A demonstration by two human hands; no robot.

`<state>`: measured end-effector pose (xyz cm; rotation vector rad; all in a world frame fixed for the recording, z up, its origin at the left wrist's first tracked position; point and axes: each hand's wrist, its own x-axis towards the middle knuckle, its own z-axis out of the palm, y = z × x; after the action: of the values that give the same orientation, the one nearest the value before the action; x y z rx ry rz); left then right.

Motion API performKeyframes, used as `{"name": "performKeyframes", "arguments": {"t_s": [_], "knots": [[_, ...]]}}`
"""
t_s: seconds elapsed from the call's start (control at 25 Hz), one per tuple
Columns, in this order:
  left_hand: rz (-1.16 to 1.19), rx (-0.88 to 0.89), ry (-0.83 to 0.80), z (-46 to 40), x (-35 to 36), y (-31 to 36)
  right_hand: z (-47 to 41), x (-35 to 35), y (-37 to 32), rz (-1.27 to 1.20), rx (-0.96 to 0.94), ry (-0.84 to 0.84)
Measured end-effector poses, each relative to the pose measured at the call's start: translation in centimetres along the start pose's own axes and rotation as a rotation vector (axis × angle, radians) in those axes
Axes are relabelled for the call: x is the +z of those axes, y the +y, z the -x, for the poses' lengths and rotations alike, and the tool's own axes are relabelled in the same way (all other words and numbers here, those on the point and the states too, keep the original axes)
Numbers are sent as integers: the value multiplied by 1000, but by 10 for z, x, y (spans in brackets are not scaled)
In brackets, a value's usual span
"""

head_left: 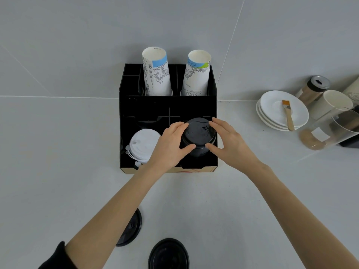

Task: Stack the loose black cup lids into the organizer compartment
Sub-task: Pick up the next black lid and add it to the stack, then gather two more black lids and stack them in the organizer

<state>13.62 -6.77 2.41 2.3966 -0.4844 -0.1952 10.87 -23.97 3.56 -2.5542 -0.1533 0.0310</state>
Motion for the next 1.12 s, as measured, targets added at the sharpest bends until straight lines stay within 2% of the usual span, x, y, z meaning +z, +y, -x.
{"name": "performKeyframes", "arguments": {"t_s": [0.32, 0.56, 0.84, 1.12], "knots": [[44, -29, 13, 40, -9, -7, 31, 0, -19, -54, -39, 82], [53, -42, 31, 82, -11, -12, 71, 16, -36, -127, -55, 55], [48, -107, -11, 140, -2, -19, 118, 43, -47, -148, -61, -42], [42, -183, -133, 195, 21, -31, 171, 84, -50, -158, -15, -245]]}}
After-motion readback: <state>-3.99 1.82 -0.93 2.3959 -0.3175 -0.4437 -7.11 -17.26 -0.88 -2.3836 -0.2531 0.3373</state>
